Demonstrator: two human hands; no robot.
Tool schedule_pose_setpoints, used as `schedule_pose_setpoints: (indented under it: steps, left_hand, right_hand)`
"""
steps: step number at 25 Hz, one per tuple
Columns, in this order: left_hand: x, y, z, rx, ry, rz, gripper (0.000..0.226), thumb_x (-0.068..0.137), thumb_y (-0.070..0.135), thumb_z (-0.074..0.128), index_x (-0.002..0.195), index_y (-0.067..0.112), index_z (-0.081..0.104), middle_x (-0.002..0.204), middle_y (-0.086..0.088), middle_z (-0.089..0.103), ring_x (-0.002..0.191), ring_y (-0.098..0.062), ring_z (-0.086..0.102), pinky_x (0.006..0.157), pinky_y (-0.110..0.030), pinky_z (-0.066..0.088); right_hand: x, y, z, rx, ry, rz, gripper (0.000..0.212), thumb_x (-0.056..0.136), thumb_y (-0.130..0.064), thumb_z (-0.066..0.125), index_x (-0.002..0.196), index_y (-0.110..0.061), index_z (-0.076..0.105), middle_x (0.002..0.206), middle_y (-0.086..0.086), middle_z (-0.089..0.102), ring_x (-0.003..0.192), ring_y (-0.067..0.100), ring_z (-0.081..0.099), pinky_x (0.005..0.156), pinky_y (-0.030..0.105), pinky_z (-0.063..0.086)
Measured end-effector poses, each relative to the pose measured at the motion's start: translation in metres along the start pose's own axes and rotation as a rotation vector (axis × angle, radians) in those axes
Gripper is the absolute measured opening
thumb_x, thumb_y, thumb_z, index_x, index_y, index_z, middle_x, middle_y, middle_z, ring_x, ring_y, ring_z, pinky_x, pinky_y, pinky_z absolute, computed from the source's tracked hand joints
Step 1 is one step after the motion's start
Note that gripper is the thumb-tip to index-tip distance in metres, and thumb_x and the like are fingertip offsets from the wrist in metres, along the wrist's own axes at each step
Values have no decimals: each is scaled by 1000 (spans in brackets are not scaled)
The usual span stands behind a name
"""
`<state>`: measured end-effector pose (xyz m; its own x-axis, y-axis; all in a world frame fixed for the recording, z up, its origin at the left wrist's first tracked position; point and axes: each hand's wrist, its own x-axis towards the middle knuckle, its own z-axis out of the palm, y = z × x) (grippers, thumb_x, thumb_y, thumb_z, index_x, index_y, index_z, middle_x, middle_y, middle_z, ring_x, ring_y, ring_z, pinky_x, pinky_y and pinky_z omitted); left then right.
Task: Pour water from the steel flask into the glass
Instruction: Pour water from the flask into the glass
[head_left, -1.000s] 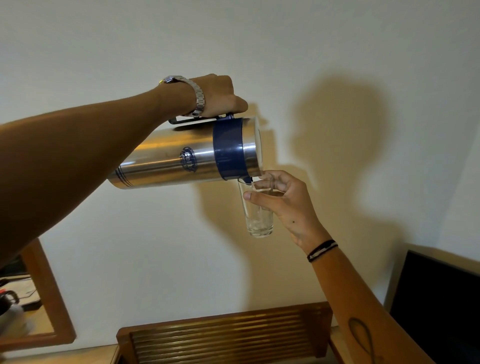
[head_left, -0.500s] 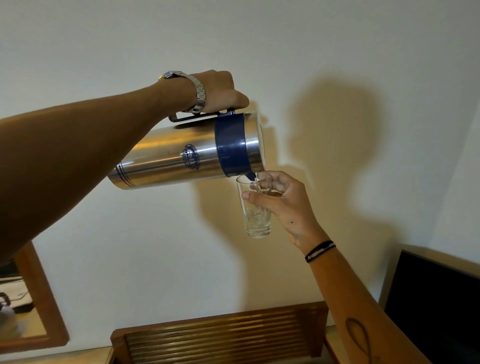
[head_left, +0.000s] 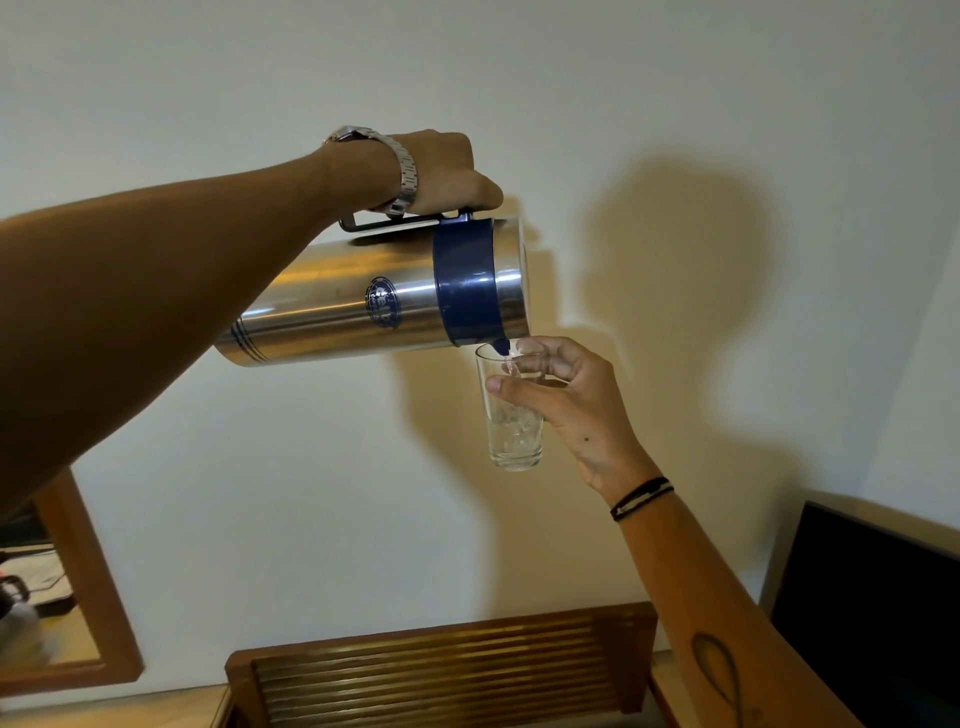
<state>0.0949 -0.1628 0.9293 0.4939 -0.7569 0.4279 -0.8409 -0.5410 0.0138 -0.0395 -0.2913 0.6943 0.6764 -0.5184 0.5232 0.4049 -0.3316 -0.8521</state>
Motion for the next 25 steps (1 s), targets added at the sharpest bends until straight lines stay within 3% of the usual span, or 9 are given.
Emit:
schedule_pose_setpoints:
  steps: [5, 9, 13, 17, 21, 25]
  left_hand:
    - [-1, 3, -2, 25, -15, 5, 41, 74, 50, 47, 60, 15, 32, 59, -2, 33, 57, -23, 27, 57, -33, 21]
    - [-2, 5, -4, 23, -20, 8, 41, 71, 51, 46, 59, 14, 32, 59, -3, 32, 57, -24, 27, 57, -33, 20]
    - [-1, 4, -6, 25, -6, 5, 41, 72, 51, 46, 60, 15, 32, 60, -3, 33, 57, -24, 27, 58, -34, 20]
    - [0, 9, -7, 30, -15, 11, 40, 72, 51, 47, 60, 15, 31, 60, -3, 32, 58, -24, 27, 58, -34, 21]
    - [0, 10, -9, 44, 1, 8, 41, 71, 51, 47, 59, 15, 31, 59, -3, 32, 57, -25, 27, 57, -34, 21]
    - [1, 9, -10, 54, 11, 0, 40, 72, 49, 48, 60, 16, 31, 58, -3, 33, 57, -25, 28, 57, -33, 21]
  right_hand:
    - [-1, 0, 2, 2, -7, 2, 54, 73, -19, 101, 120, -23, 75, 111, 4, 84, 93, 6, 81, 74, 19, 64]
    - [0, 2, 2, -8, 14, 6, 56, 72, -22, 102, 122, -23, 75, 111, 4, 84, 102, 15, 82, 89, 33, 67]
    - [0, 2, 1, 11, -2, -6, 54, 73, -21, 102, 119, -28, 74, 111, 4, 85, 102, 12, 82, 86, 27, 66]
    - [1, -2, 1, 20, 0, -8, 54, 73, -20, 102, 119, -27, 74, 112, 5, 85, 105, 16, 82, 89, 38, 68]
    - [-1, -5, 1, 37, 1, 10, 57, 68, -26, 103, 117, -28, 75, 112, 6, 84, 108, 24, 82, 92, 59, 68]
    - [-1, -7, 1, 39, -3, 14, 68, 56, -41, 101, 118, -28, 75, 113, 6, 84, 109, 26, 82, 92, 62, 67]
